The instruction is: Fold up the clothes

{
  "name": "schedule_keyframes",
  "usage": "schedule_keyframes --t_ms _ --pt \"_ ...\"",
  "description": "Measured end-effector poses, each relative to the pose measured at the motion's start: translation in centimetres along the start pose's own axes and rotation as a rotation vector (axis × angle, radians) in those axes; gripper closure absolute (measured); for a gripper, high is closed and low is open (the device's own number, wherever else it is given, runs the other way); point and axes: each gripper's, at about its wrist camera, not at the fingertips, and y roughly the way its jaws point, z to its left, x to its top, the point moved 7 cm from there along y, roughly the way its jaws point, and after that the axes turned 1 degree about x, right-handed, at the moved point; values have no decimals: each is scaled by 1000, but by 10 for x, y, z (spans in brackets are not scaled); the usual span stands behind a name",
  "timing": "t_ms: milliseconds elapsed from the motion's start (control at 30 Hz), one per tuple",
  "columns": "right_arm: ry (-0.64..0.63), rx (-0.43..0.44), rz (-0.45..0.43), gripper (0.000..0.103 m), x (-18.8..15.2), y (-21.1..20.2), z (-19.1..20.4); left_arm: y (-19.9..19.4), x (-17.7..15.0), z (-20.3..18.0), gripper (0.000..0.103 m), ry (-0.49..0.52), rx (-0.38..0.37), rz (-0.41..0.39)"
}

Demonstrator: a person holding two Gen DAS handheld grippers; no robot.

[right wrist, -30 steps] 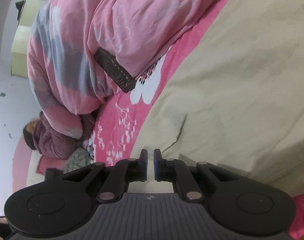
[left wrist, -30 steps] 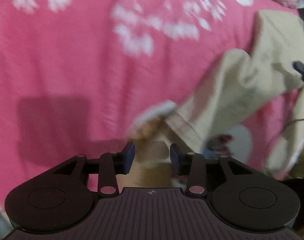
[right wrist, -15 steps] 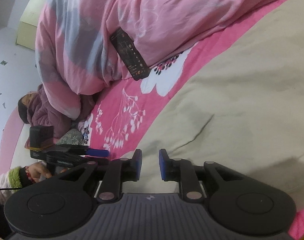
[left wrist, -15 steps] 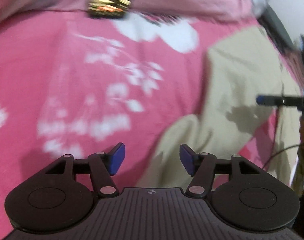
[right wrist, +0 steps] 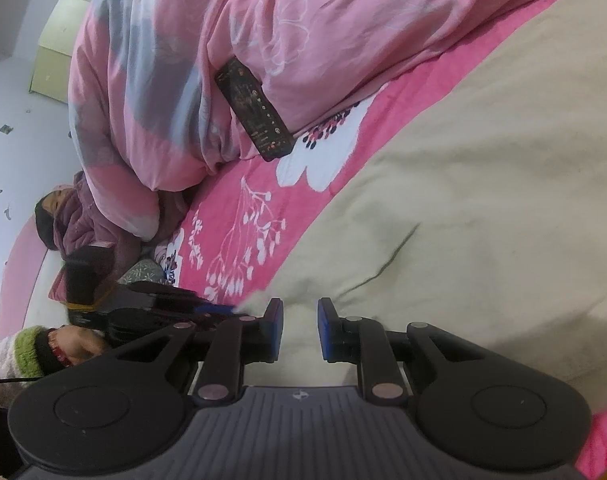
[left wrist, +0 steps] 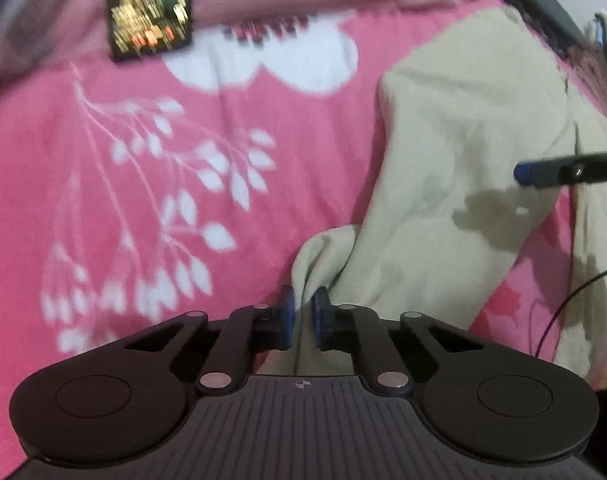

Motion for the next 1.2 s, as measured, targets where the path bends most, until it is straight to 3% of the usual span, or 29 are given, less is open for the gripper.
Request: schedule_keyframes --t_ms 67,200,367,533,633,733,833,933,1100,1200 --pt "-5 -5 1 83 0 1 0 -16 5 -7 97 20 4 -68" --pt "-25 -27 7 83 2 5 0 -50 -1 -45 97 250 -25 -191" --pt "-77 -40 5 83 7 10 9 -36 -36 -89 96 510 -61 -120" --pt "-195 -35 -3 83 8 16 34 -25 -54 -105 92 610 -99 -68" --pt "-300 -43 18 83 5 27 52 -26 -59 -106 90 616 -130 -33" --pt "-401 -104 68 82 -6 41 55 -27 -64 -108 78 622 -161 1" --pt "-426 -202 142 82 -18 52 38 -28 -68 -108 65 627 -192 36" --pt "-423 -251 182 82 -28 52 24 -32 -68 -100 64 598 -221 65" --pt "-384 -233 186 82 -34 40 14 -41 -37 -79 63 409 -256 -15" --pt "-370 -228 189 81 -33 40 13 -35 -15 -71 56 319 -257 -63"
